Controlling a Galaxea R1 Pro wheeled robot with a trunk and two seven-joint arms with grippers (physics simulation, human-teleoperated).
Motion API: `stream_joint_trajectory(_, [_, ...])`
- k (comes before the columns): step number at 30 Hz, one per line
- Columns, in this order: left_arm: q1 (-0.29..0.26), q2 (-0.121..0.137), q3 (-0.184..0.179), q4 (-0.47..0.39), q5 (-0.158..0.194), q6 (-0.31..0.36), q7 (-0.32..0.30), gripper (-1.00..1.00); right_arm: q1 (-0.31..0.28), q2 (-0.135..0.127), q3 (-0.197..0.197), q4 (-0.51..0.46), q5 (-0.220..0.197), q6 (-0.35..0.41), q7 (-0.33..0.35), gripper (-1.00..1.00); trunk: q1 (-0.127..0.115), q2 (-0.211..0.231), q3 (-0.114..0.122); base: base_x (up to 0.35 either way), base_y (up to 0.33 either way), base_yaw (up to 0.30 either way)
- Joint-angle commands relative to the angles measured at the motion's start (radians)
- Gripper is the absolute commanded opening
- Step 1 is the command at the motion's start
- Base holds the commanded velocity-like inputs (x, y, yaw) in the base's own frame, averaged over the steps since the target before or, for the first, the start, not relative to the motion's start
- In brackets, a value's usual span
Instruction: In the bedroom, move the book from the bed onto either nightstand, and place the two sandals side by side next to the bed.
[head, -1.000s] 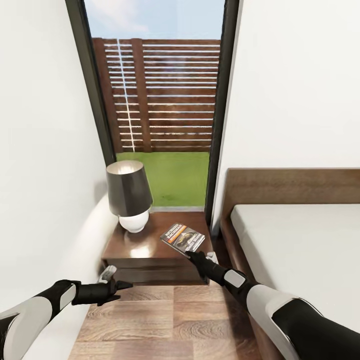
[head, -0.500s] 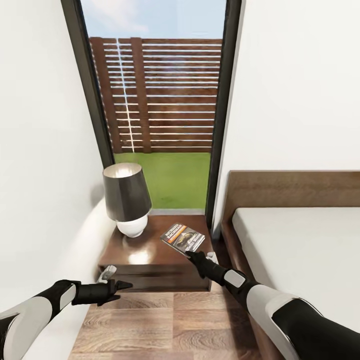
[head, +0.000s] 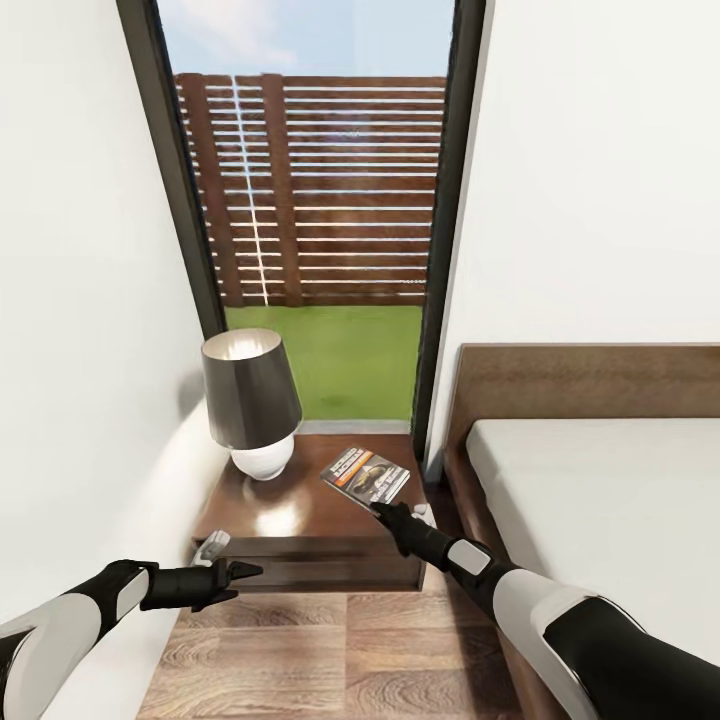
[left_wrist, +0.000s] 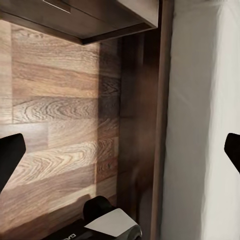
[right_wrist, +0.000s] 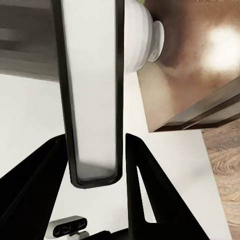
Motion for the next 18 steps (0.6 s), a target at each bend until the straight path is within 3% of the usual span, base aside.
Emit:
stream_joint_trajectory(1, [0.0, 0.0, 0.007, -0.001, -0.006, 0.008, -0.002, 1.0, -0.001, 0.0, 0.006, 0.002, -0.011, 0.006, 0.003, -1.0, 0.0, 0.0, -0.001, 0.01, 0.0, 0.0])
stream_joint_trajectory(18, [0.0, -0.001, 0.005, 0.001, -0.01, 0.009, 0.005, 1.0, -0.001, -0.001, 0.005, 0.002, -0.012, 0.008, 0.002, -1.0, 0.0, 0.0, -0.001, 0.001, 0.0, 0.0])
